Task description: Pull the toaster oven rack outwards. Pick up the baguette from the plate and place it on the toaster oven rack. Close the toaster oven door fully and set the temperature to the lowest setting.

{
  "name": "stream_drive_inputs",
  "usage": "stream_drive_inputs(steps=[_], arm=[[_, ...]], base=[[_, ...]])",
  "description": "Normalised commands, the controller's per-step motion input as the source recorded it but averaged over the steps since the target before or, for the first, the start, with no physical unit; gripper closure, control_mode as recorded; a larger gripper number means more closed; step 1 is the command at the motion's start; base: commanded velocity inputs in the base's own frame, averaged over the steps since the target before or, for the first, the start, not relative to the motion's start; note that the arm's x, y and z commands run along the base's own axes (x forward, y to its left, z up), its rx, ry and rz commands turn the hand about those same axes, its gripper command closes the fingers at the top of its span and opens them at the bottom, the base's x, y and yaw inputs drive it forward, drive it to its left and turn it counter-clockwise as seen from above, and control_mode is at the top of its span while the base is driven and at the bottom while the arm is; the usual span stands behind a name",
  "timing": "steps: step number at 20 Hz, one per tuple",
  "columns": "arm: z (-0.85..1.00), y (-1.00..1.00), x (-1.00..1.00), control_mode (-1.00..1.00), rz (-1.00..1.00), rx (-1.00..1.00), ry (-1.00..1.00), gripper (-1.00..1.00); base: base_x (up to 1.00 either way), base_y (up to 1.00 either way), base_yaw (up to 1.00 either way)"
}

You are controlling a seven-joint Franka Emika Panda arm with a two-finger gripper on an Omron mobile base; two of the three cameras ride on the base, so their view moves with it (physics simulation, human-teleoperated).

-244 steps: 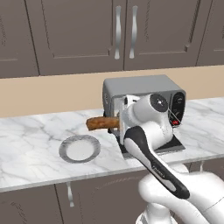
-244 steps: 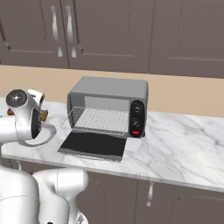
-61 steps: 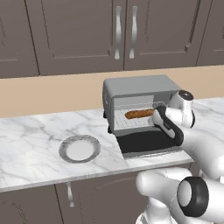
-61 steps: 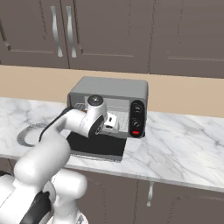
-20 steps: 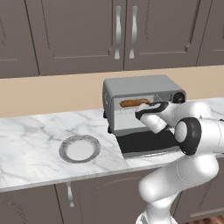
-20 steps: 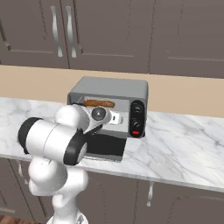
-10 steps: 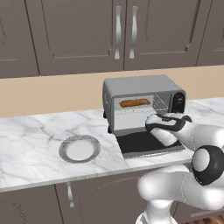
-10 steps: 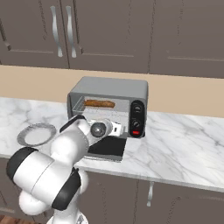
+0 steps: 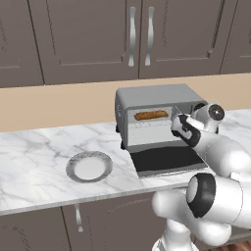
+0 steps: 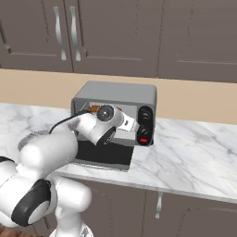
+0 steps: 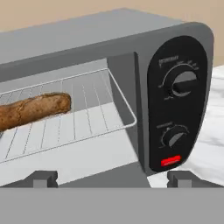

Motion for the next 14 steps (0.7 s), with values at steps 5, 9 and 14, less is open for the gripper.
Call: stream_drive_inputs(steps=[5, 9, 14], arm=[[0.7, -0.32, -0.48, -1.0, -0.18, 0.12, 0.3, -1.0], [0.03, -0.18, -0.92, -1.0, -0.16, 0.07, 0.01, -1.0], [-0.09, 0.0, -0.9, -1.0, 0.0, 0.03, 0.0, -1.0]], base=[[0.0, 0.0, 0.0], [0.0, 0.0, 0.0], [0.0, 0.0, 0.0]])
